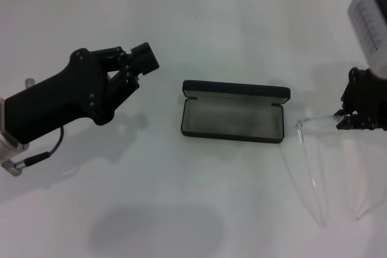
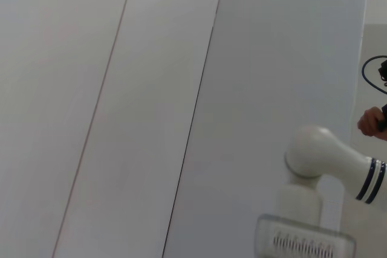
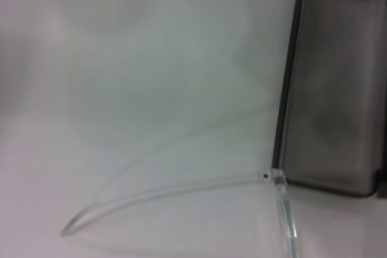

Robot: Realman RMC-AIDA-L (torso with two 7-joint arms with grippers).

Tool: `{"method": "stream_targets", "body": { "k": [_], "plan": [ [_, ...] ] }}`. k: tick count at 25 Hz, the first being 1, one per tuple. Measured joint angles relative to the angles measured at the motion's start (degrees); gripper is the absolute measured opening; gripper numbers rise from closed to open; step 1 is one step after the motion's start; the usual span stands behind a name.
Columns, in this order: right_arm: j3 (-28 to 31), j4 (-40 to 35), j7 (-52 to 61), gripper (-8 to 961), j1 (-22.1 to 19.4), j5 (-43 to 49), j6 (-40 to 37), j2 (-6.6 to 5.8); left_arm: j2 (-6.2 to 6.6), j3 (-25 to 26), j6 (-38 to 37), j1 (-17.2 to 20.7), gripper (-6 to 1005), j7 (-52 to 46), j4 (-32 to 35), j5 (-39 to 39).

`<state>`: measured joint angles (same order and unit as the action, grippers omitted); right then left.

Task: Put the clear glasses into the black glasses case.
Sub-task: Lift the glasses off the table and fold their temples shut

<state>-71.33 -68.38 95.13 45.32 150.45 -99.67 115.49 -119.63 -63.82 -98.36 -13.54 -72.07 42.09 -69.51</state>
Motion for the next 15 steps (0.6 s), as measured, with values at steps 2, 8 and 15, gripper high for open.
{"method": "stream_targets", "body": {
  "k": [2,8,15],
  "plan": [
    [2.5,-3.2,0.9,99,-0.9,-1.6,-2.5,0.00,0.07,0.1,0.0,-0.2,107,-0.2,0.1,0.0],
    [10.4,-11.7,4.6,94,-5.2,-10.1,-6.5,0.00,0.18,0.1,-0.2,-1.8,108,-3.3,0.6,1.1],
    [11.4,-15.1,4.8,93,-13.5,-29.3,2.5,0.44,0.48,0.6,-2.1,-4.7,109,-7.0,1.4,2.0]
  ]
}}
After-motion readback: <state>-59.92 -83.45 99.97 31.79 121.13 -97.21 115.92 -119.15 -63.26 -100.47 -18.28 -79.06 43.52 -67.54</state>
